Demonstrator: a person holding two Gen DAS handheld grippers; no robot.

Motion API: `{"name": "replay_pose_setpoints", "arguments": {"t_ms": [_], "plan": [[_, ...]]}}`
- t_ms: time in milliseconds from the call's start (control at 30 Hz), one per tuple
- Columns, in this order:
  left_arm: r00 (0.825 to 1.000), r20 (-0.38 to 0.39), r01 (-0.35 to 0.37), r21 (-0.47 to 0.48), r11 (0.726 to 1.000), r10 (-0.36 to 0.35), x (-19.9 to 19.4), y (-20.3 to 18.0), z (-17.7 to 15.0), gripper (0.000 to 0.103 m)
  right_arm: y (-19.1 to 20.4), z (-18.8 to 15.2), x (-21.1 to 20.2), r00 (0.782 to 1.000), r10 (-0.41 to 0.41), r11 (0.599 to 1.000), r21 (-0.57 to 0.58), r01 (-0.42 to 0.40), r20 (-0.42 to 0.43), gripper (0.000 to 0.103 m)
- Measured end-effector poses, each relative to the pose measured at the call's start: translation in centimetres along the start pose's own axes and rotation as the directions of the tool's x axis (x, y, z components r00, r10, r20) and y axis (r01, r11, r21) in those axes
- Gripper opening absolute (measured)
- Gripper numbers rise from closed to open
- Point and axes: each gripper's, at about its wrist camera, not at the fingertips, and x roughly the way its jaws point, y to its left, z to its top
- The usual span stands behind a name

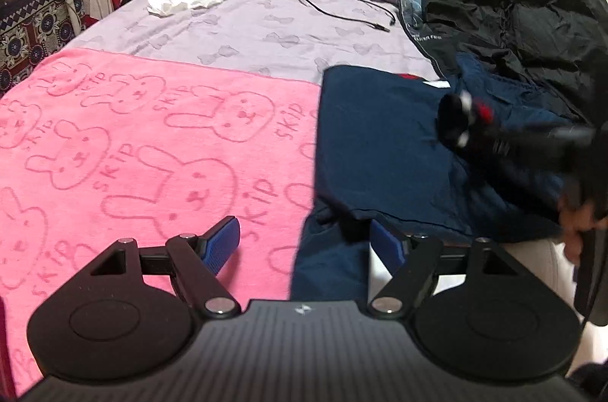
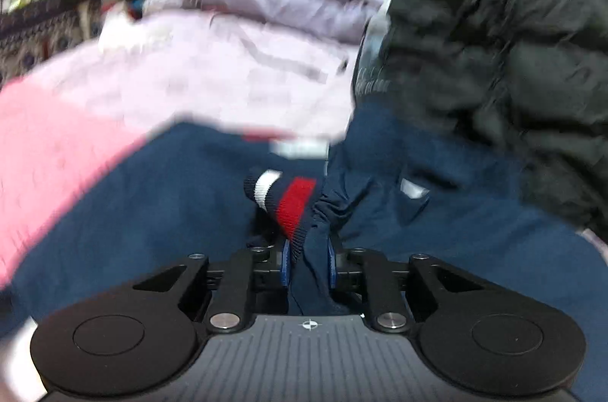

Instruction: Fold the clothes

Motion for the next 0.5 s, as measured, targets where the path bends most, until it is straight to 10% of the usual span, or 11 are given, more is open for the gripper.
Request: {"name": "replay_pose_setpoints", "arguments": {"t_ms": [200, 300, 500], "plan": [[0.999, -0.001, -0.047, -0.068, 0.997, 0.047, -0.5, 2.2, 0.5, 0.078, 7.0, 1.4, -3.0, 0.965, 0.260, 0.957, -0.141, -0.252, 0.043, 0.034], [0.998, 0.014, -0.067, -0.064, 0.996, 0.069, -0.9, 2.8, 0.9, 0.078, 8.7, -0.4, -1.4, 0.961, 0.247, 0.959, -0.113, -0.261, -0.121, 0.055], [0.994, 0.105, -0.036, 0.074, 0.997, 0.028, -0.8, 0.7, 2.2, 0.078, 2.4, -3.9, -7.1, 0.994, 0.114, 0.990, 0.080, -0.113, -0.006, 0.076]]}}
